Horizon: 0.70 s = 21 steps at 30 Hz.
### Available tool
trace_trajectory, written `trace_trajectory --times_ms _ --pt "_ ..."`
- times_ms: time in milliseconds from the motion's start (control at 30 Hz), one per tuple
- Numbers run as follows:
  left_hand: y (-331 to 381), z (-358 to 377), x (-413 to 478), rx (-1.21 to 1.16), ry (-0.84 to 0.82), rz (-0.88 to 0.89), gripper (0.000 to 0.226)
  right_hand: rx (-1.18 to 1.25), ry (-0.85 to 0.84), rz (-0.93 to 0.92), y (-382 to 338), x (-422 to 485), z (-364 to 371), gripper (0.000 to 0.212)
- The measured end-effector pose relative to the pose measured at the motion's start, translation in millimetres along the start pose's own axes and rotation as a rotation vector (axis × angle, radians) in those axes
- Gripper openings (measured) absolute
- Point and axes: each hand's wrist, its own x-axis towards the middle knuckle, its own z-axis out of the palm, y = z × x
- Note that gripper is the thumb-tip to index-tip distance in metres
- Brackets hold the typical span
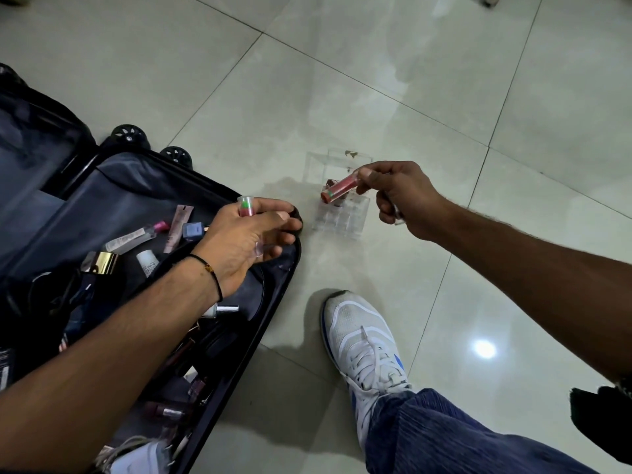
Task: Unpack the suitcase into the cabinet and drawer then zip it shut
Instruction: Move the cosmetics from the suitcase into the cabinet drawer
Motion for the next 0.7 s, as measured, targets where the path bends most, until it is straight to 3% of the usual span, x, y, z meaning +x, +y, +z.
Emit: trace_trajectory --times_ms 133,333,600,700 --pt "-3 2 2 0.033 0.014 -0.02 0.026 -0.057 0.012 -0.041 3 0 -7 0.019" --pt "-3 7 1 0.028 -0.034 -0.014 0.028 -0.012 -0.241 -0.109 -4 -15 6 0.023" --pt "-2 3 8 -0.039 0.051 0.061 0.016 -0.121 -0.379 -0.125 -5 -24 25 0.02" --pt "-2 2 10 -0.009 0.056 0.094 0.026 -0.161 -0.424 -0.112 -8 -26 25 0.019"
